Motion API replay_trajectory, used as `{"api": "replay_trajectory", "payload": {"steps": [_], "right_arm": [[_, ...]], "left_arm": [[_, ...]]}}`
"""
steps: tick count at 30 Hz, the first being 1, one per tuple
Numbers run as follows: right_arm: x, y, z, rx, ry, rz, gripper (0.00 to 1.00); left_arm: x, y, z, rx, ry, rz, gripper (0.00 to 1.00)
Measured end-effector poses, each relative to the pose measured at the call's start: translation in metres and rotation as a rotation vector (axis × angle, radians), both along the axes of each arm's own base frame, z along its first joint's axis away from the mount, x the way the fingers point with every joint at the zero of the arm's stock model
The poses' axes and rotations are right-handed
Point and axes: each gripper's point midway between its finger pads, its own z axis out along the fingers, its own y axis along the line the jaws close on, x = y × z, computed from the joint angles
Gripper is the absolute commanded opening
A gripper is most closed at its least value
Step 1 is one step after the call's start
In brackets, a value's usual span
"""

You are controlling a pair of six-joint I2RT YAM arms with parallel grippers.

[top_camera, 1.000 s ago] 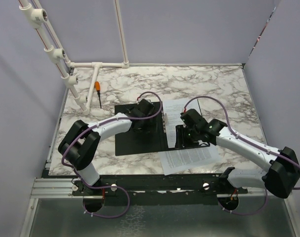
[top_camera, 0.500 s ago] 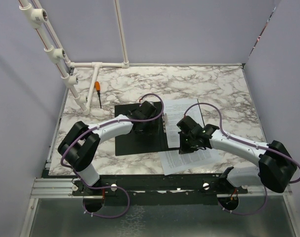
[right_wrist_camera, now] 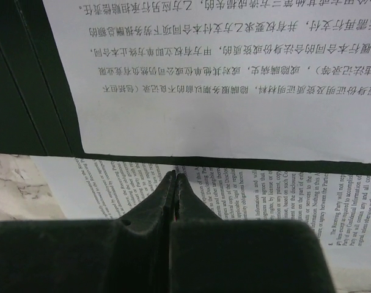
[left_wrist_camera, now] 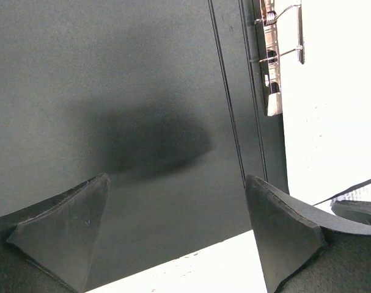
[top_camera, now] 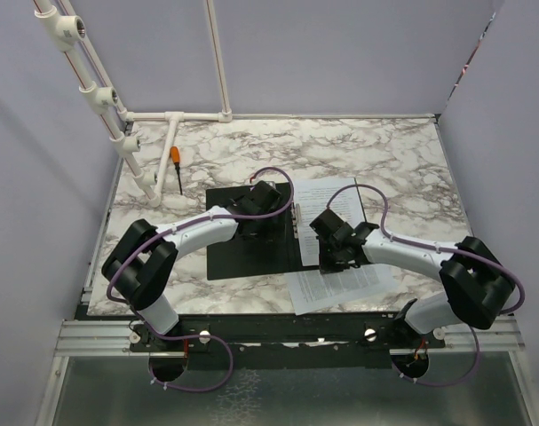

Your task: Put the files into the folder

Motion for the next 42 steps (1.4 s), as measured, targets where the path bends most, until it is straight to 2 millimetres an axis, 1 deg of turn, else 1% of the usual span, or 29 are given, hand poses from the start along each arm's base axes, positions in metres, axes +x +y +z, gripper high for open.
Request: {"api": "replay_trajectory", "payload": {"steps": [7, 9, 12, 18, 26, 34, 42], "right_arm": [[0.006, -0.001, -0.005, -0.018, -0.014, -0.026, 0.01], [0.007, -0.001, -0.006, -0.018, -0.017, -0.033, 0.03], [0.008, -0.002, -0.006, -0.019, -0.021, -0.049, 0.1], [0.008, 0.001, -0.006, -0.002, -0.031, -0.077, 0.3], [0.013, 0.01, -0.004, 0.038, -0.05, -0.097, 0.47], [0.016, 0.014, -0.003, 0.052, -0.055, -0.119, 0.53], [0.018, 0.016, -0.003, 0.054, -0.055, -0.137, 0.54]], "left_arm": [[0.0, 0.0, 0.002, -0.004, -0.005, 0.0, 0.93], [0.0, 0.0, 0.002, -0.005, -0.005, 0.0, 0.93], [0.0, 0.0, 0.002, -0.004, -0.005, 0.0, 0.93], [0.0, 0.0, 0.002, -0.004, -0.005, 0.0, 0.93], [0.0, 0.0, 0.002, -0.002, -0.006, -0.003, 0.93], [0.0, 0.001, 0.002, 0.004, -0.007, -0.005, 0.93], [0.0, 0.002, 0.002, 0.007, -0.007, -0.007, 0.93]]}}
